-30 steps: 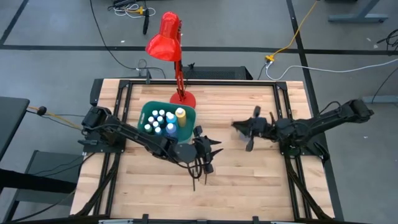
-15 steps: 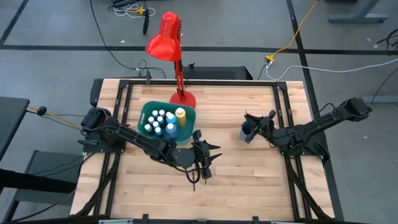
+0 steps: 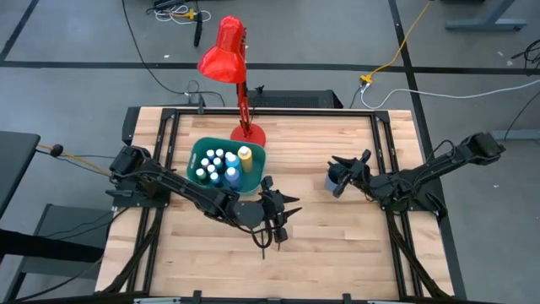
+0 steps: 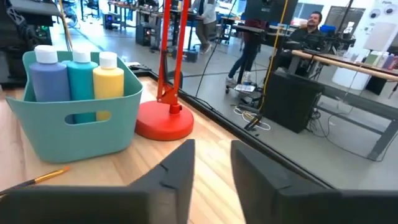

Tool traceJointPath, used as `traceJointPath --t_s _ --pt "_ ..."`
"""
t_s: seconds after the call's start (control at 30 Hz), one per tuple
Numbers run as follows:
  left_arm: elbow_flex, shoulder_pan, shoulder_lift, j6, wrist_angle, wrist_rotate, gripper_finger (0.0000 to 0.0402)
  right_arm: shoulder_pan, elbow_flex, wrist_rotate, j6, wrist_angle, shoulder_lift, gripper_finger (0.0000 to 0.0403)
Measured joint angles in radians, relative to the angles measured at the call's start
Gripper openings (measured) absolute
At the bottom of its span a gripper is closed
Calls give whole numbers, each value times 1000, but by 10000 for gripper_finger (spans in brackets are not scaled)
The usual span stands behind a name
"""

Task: Pick & Place Paint Supplies
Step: Put the black gold paint brush into the blue cup

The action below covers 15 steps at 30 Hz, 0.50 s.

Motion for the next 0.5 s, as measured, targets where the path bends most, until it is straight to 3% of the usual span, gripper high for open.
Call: traceJointPath --t_s 0.17,0.3,0.4,0.5 --pt "0 -2 0 -1 0 5 124 0 0 -4 -7 23 0 163" --pt "0 -11 0 -32 -8 8 123 12 0 -43 -101 143 0 184" --pt "1 -25 0 -82 -56 8 123 30 0 -156 -160 258 0 190" --pt "1 -42 8 -187 -111 5 123 42 0 -340 -185 336 0 191"
